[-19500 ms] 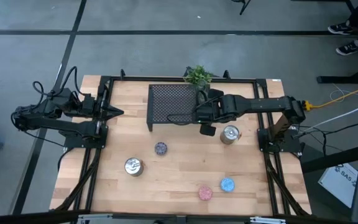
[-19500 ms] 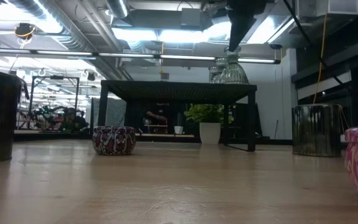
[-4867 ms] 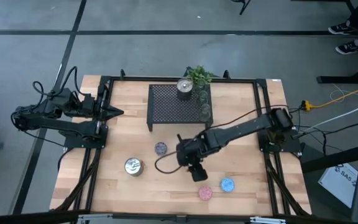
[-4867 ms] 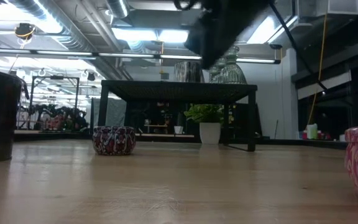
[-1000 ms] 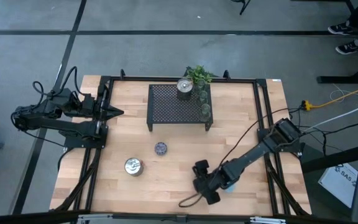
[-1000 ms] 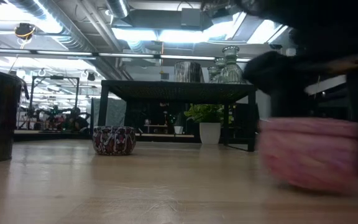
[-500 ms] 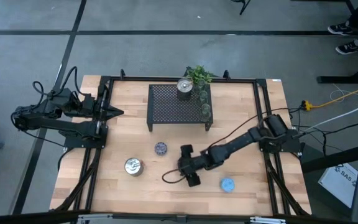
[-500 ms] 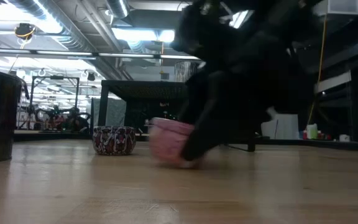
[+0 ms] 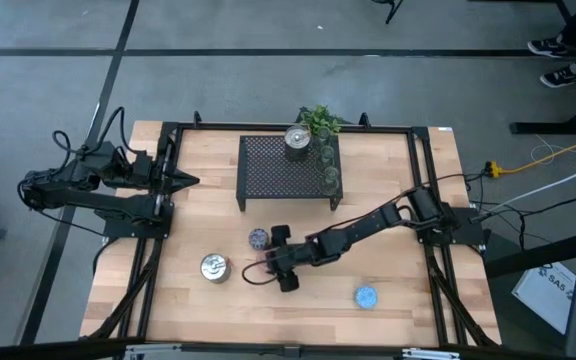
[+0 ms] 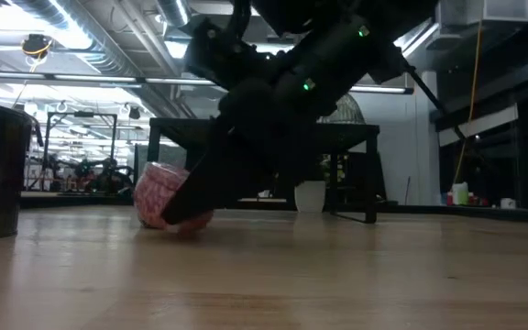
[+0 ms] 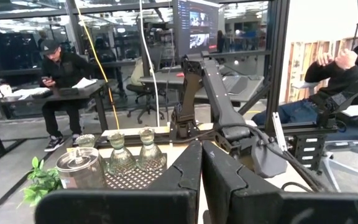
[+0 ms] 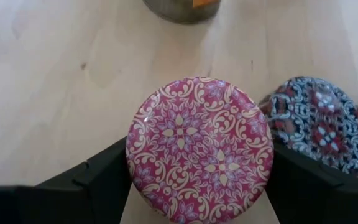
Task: Pick & Place candle stick holders
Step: Move the red patterned scented candle to the center of the table
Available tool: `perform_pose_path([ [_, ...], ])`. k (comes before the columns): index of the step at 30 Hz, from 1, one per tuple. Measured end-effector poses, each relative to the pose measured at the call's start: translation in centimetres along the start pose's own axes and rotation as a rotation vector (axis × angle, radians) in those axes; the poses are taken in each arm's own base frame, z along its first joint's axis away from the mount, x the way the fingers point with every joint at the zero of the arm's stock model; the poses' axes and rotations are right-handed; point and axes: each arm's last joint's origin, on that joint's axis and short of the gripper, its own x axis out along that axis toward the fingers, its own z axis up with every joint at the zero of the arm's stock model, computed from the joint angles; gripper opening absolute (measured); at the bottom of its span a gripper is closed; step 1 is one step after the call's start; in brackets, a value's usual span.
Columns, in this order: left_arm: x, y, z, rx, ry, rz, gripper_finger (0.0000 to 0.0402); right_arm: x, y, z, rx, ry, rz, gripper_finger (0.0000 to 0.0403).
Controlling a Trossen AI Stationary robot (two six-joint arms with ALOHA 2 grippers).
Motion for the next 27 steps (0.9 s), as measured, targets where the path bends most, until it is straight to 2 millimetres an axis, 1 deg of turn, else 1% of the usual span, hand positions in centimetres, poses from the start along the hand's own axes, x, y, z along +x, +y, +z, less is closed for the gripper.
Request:
perform_pose_path([
  [2, 0.00, 0.00, 0.00, 0.000, 0.000, 0.000, 0.0006, 0.06, 0.05, 0.42, 0.004, -0.019, 0.007, 0.0311],
  [9, 0.00, 0.00, 0.00, 0.000, 0.000, 0.000, 0.0006, 0.03, 0.20, 0.62, 0.006, -0.031, 0.053, 0.0315],
  [13, 0.00, 0.00, 0.00, 0.000, 0.000, 0.000, 0.0006, 0.02, 0.30, 0.66, 0.010, -0.034, 0.061, 0.0336],
  [16, 0.00, 0.00, 0.00, 0.000, 0.000, 0.000, 0.0006, 0.00, 0.44, 0.66, 0.003, -0.036, 0.106, 0.0350],
  [27, 0.00, 0.00, 0.00, 0.000, 0.000, 0.000, 0.0006, -0.07, 0.74, 0.63, -0.007, -0.032, 0.078, 0.0354],
])
